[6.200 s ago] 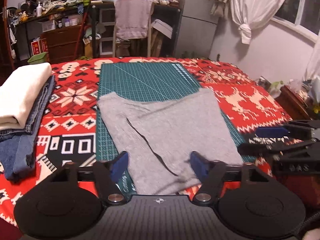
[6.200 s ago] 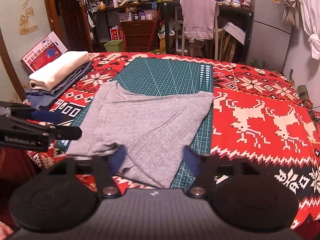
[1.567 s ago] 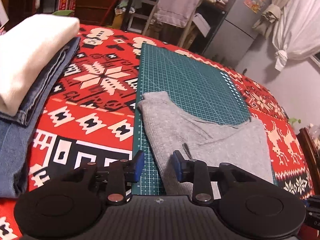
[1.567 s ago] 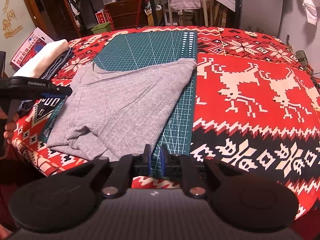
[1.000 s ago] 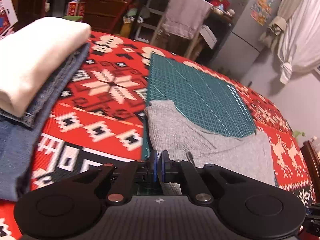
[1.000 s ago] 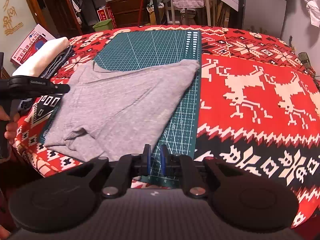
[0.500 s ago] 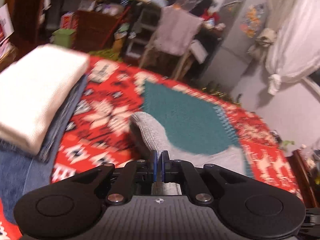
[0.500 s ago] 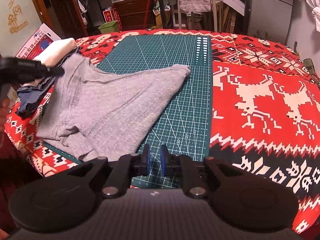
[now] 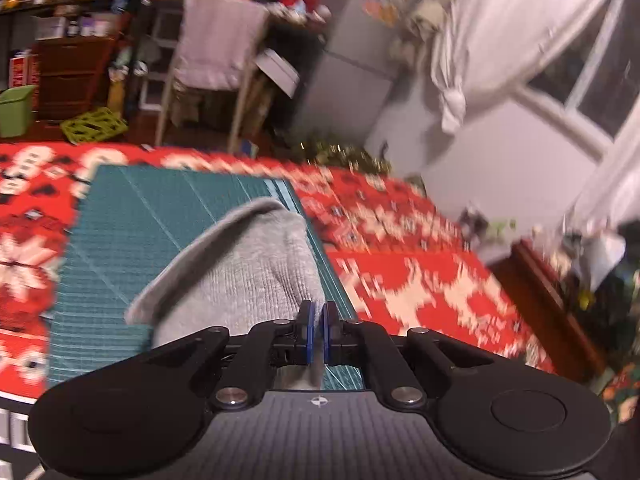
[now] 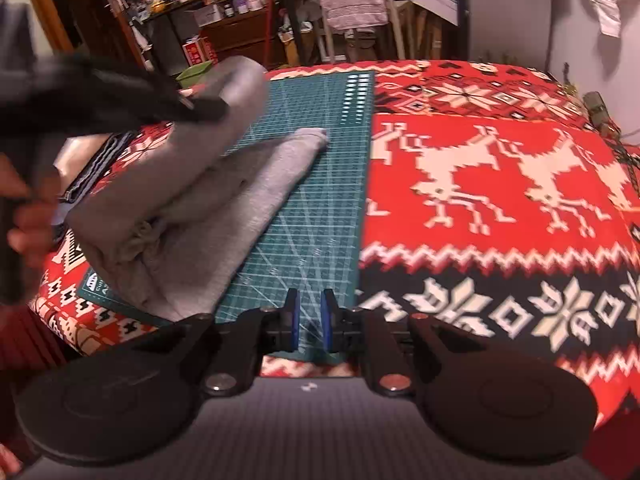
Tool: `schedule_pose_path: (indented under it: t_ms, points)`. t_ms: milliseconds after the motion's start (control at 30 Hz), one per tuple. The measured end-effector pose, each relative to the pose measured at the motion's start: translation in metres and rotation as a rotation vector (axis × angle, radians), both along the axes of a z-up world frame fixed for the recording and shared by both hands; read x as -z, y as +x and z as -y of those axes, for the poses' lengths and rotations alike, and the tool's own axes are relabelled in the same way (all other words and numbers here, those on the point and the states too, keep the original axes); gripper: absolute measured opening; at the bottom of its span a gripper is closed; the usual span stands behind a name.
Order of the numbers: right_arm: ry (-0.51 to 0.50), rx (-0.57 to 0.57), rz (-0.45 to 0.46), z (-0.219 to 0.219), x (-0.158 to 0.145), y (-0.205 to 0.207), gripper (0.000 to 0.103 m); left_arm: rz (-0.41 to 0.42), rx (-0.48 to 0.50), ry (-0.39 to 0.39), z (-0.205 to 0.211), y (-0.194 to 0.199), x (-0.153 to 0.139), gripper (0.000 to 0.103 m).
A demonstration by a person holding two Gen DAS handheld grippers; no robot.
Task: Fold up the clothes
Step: 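Lay the folded hem down and press it flat with both tools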
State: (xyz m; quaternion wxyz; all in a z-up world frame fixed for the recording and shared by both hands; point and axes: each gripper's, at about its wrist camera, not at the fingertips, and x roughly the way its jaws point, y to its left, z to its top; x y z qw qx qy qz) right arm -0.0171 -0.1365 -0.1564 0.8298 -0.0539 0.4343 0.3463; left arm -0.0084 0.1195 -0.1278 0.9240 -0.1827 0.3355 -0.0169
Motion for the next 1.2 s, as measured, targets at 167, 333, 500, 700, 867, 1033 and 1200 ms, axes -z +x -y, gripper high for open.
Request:
schedule_pose_path:
  t_ms: [167,333,500,700,867,1033,1200]
  points:
    - [0.003,0.025,-0.013,0.013,0.002,0.003,0.012,-0.027,-0.014,-0.067,0.019,0.016,0.042,0.005]
    - [0.015,0.010,-0.012,0.005,0.000,0.006,0.013,-0.021,-0.013,-0.096,0.016,0.005,0.044,0.013]
    - [0.097,-0.005,-0.051,-0.012,-0.003,0.013,0.013,0.012,0.001,-0.095,-0.004,-0.031,0.022,0.025]
    - [0.200,-0.037,-0.137,-0.032,0.001,0.013,0.031,-0.002,-0.022,-0.156,-0.043,-0.076,0.017,0.025]
    - [0.272,-0.019,-0.226,-0.042,0.016,0.021,0.031,-0.016,0.013,-0.230,-0.058,-0.094,0.031,0.014]
    - [0.365,0.059,-0.344,-0.042,0.038,0.036,0.033,-0.062,0.054,-0.227,-0.050,-0.094,0.048,0.013]
    - [0.340,0.054,-0.343,-0.046,0.045,0.034,0.008,-0.090,0.083,-0.157,-0.046,-0.090,0.050,0.011]
